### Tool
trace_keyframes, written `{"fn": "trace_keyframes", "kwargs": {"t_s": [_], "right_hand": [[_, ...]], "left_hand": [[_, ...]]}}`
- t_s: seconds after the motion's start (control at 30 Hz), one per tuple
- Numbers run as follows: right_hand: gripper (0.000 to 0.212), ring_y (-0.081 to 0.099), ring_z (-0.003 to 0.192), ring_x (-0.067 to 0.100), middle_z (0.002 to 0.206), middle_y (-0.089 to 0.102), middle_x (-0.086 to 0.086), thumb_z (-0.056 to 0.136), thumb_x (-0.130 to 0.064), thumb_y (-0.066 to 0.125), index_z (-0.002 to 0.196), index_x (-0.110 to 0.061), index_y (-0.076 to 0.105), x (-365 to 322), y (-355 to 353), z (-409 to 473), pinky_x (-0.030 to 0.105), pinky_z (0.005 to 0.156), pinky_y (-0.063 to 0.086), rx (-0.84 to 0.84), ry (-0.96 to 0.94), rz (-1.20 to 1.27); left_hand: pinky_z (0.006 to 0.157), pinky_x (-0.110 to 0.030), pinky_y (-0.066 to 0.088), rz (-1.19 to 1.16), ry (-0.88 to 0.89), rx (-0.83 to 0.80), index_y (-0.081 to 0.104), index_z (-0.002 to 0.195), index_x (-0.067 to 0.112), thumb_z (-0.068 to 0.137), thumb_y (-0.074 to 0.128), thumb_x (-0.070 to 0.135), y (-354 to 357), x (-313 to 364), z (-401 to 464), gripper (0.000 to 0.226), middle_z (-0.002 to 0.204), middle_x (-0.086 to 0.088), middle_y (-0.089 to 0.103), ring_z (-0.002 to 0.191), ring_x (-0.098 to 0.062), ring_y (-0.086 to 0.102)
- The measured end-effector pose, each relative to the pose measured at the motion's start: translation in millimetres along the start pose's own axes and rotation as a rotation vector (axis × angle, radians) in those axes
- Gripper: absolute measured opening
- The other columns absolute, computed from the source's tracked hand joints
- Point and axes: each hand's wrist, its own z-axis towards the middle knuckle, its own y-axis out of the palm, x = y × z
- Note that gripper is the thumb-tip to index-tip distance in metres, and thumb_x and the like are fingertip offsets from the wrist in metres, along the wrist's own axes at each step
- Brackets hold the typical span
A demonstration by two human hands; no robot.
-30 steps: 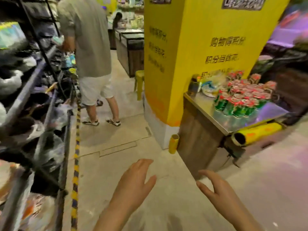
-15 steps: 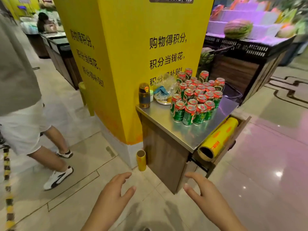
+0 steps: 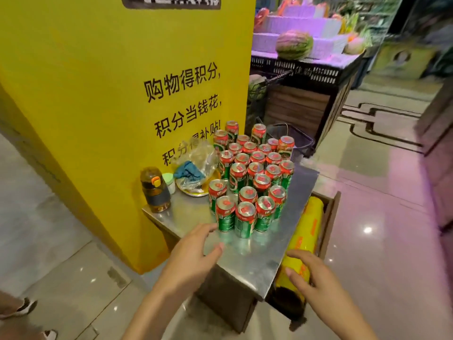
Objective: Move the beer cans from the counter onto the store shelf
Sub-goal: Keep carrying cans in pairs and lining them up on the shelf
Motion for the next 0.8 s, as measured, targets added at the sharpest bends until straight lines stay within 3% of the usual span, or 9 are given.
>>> {"fn": "trace_keyframes", "kwargs": {"t_s": [0.03, 0.13, 0.23, 0.37, 0.47, 0.57, 0.63, 0.7, 0.8], "right_hand": [[0.036, 0.049, 0.115, 0.005, 0.117, 0.049, -0.023, 0.082, -0.058, 0.056, 0.113, -0.043, 0.048, 5.0, -5.3, 15.8, 0.023, 0.093, 0.041, 0.012, 0.008, 0.011], [0.032, 0.046, 0.119, 0.005, 0.120, 0.048, -0.020, 0.090, -0.038, 0.057, 0.121, -0.034, 0.051, 13.4, -18.8, 63.4, 0.018, 0.090, 0.033, 0.040, 0.001, -0.026], [0.034, 0.044, 0.116, 0.000, 0.120, 0.044, -0.023, 0.092, -0.038, 0.055, 0.125, -0.033, 0.050, 9.2, -28.6, 113.3, 0.015, 0.084, 0.028, 0.027, -0.031, -0.071], [0.038, 0.046, 0.118, 0.005, 0.129, 0.049, -0.017, 0.093, -0.038, 0.054, 0.129, -0.030, 0.050, -3.4, -35.8, 176.8, 0.016, 0.087, 0.032, -0.023, -0.077, -0.074], [0.036, 0.046, 0.105, 0.002, 0.120, 0.047, -0.019, 0.092, -0.035, 0.055, 0.128, -0.029, 0.050, -12.9, -38.4, 227.2, 0.017, 0.082, 0.034, -0.032, -0.094, -0.050], [0.040, 0.045, 0.112, 0.001, 0.121, 0.045, -0.019, 0.091, -0.034, 0.058, 0.130, -0.027, 0.049, -16.7, -36.1, 276.3, 0.016, 0.086, 0.036, -0.011, -0.089, 0.022], [0.040, 0.050, 0.112, 0.004, 0.124, 0.052, -0.013, 0.091, -0.030, 0.059, 0.129, -0.024, 0.049, -18.1, -33.7, 308.1, 0.014, 0.084, 0.039, -0.005, -0.051, 0.120], [0.044, 0.051, 0.113, 0.007, 0.125, 0.052, -0.009, 0.091, -0.026, 0.059, 0.133, -0.022, 0.046, -18.4, -32.0, 340.9, 0.017, 0.087, 0.040, -0.003, -0.003, 0.151], [0.049, 0.049, 0.118, 0.013, 0.127, 0.052, -0.005, 0.089, -0.023, 0.062, 0.135, -0.018, 0.044, -19.0, -32.6, 395.9, 0.024, 0.093, 0.038, 0.076, 0.022, 0.131]], "left_hand": [[0.100, -0.021, 0.035, 0.008, 0.020, -0.006, 0.041, 0.138, 0.027, 0.092, 0.052, 0.039, 2.1, 5.4, 16.9, 0.049, 0.140, 0.010, 0.044, 0.125, -0.005, 0.042], [0.094, -0.015, 0.029, 0.002, 0.047, -0.009, 0.039, 0.139, 0.027, 0.093, 0.052, 0.037, 4.2, 18.8, 59.4, 0.049, 0.140, 0.012, 0.042, 0.125, -0.004, 0.041], [0.096, -0.018, 0.031, -0.007, 0.029, 0.015, 0.040, 0.137, 0.029, 0.092, 0.053, 0.038, 0.8, 19.3, 95.7, 0.048, 0.139, 0.012, 0.044, 0.124, -0.003, 0.041], [0.102, -0.025, 0.034, 0.057, -0.043, 0.044, 0.039, 0.139, 0.028, 0.091, 0.052, 0.042, -10.7, 4.3, 141.0, 0.052, 0.141, 0.009, 0.044, 0.126, -0.006, 0.042], [0.094, -0.021, 0.036, 0.069, -0.071, 0.070, 0.042, 0.137, 0.024, 0.090, 0.054, 0.040, -22.6, -8.7, 182.5, 0.051, 0.137, 0.007, 0.049, 0.120, -0.007, 0.047], [0.094, -0.022, 0.038, 0.036, -0.076, 0.074, 0.042, 0.137, 0.022, 0.090, 0.057, 0.039, -34.2, -19.8, 227.6, 0.052, 0.137, 0.005, 0.049, 0.119, -0.009, 0.049], [0.086, -0.022, 0.045, -0.022, -0.102, 0.054, 0.042, 0.137, 0.023, 0.090, 0.058, 0.036, -40.1, -25.6, 263.3, 0.051, 0.136, 0.005, 0.049, 0.105, -0.005, 0.054], [0.071, -0.018, 0.042, -0.060, -0.144, 0.035, 0.042, 0.137, 0.025, 0.090, 0.059, 0.031, -43.8, -29.0, 300.7, 0.051, 0.134, 0.006, 0.050, 0.088, 0.001, 0.051], [0.088, -0.026, 0.044, -0.031, -0.142, 0.014, 0.040, 0.138, 0.024, 0.086, 0.063, 0.030, -44.3, -38.7, 358.1, 0.057, 0.137, 0.004, 0.047, 0.111, -0.010, 0.051]]}}
